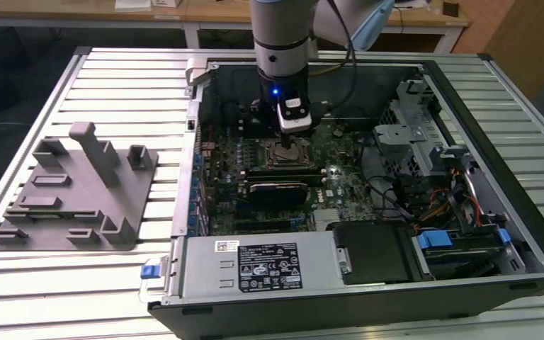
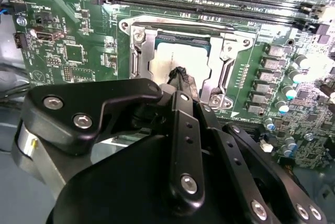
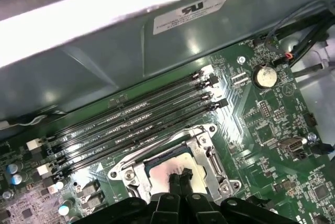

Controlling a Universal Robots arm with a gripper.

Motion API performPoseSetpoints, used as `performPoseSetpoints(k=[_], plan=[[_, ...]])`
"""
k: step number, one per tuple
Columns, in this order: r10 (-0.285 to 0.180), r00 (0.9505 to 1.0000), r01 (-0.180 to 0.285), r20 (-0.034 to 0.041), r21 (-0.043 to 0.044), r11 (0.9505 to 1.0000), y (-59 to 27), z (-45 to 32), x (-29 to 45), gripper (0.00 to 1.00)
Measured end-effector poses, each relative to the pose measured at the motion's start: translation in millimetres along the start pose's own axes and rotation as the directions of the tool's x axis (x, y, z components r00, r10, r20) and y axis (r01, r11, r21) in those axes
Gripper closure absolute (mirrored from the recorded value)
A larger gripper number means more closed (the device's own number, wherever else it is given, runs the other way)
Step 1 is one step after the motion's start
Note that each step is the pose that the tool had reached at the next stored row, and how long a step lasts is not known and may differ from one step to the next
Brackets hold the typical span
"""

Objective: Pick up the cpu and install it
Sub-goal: 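Install the first cpu locking lever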

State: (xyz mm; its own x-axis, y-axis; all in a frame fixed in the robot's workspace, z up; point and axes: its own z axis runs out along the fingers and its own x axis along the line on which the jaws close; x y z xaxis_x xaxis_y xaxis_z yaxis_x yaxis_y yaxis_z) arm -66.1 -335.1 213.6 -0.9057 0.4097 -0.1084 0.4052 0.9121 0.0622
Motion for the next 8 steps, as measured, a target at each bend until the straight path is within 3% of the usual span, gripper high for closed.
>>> performPoseSetpoints(k=[8], plan=[[-0.078, 0.9970, 0.078, -0.0043, -0.0080, 0.9969, 0.1, 0.0, -0.1, 0.89]])
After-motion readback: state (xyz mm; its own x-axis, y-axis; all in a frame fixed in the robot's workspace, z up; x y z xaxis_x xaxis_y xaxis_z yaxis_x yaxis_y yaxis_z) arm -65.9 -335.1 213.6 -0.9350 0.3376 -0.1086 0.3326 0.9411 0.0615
